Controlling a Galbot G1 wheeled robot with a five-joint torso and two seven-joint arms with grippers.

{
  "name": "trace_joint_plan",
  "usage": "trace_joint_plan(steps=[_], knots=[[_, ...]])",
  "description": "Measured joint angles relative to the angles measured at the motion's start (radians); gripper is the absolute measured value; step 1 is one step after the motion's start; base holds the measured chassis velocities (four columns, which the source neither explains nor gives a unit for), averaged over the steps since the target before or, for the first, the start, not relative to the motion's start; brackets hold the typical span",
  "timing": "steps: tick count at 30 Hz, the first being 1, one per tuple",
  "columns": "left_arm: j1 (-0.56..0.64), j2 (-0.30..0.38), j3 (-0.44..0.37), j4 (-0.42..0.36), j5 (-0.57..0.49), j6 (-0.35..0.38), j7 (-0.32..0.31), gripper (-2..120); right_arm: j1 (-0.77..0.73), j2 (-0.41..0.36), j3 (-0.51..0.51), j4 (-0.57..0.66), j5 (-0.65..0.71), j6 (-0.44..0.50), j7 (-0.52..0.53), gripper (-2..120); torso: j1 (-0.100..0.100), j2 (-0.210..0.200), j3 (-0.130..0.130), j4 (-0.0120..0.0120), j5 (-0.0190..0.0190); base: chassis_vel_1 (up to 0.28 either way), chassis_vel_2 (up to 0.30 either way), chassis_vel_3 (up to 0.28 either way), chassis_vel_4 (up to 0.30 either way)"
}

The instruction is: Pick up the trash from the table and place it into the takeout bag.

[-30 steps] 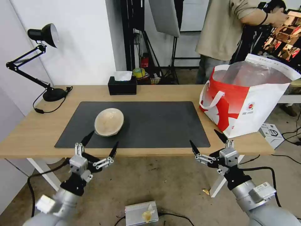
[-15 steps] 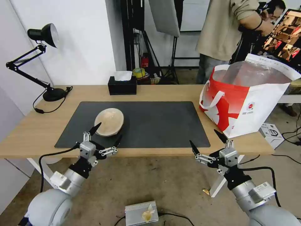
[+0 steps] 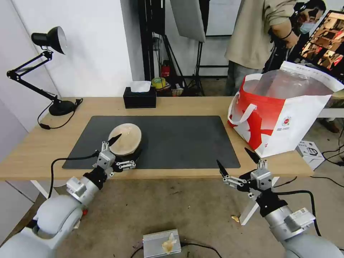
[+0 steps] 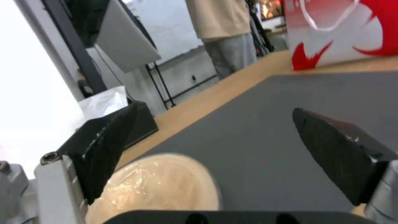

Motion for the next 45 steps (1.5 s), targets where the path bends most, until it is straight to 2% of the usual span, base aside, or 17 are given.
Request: trace_joint_plan(steps=[5,8,17,21,30,45], knots=[[-0.033,0.038,0.014,0.008,-0.038,0.038,0.026,100,0.000,0.000,0.000,0.000,0.000,0.000,0.000,100,0.000,0.000,0.000,0.0002,0.0003,0.000,0.000,0.000,0.000],[-0.094,0.064,0.066,0.035,-0.058,0.065,0.033,100,0.000,0.000,0.000,0.000,0.000,0.000,0.000,100,0.000,0.000,0.000,0.0001,0.0001,0.000,0.000,0.000,0.000],[-0.226,0.071,0.208,0.107,-0.057,0.098,0.047,100,0.000,0.000,0.000,0.000,0.000,0.000,0.000,100,0.000,0.000,0.000,0.0000,0.0002,0.000,0.000,0.000,0.000],[-0.247,0.068,0.233,0.125,-0.044,0.121,0.051,100,0.000,0.000,0.000,0.000,0.000,0.000,0.000,100,0.000,0.000,0.000,0.0000,0.0002,0.000,0.000,0.000,0.000],[-0.252,0.075,0.227,0.151,-0.030,0.146,0.072,100,0.000,0.000,0.000,0.000,0.000,0.000,0.000,100,0.000,0.000,0.000,0.0001,0.0002,0.000,0.000,0.000,0.000],[-0.259,0.061,0.210,0.202,0.032,0.156,0.071,100,0.000,0.000,0.000,0.000,0.000,0.000,0.000,100,0.000,0.000,0.000,0.0001,0.0002,0.000,0.000,0.000,0.000]])
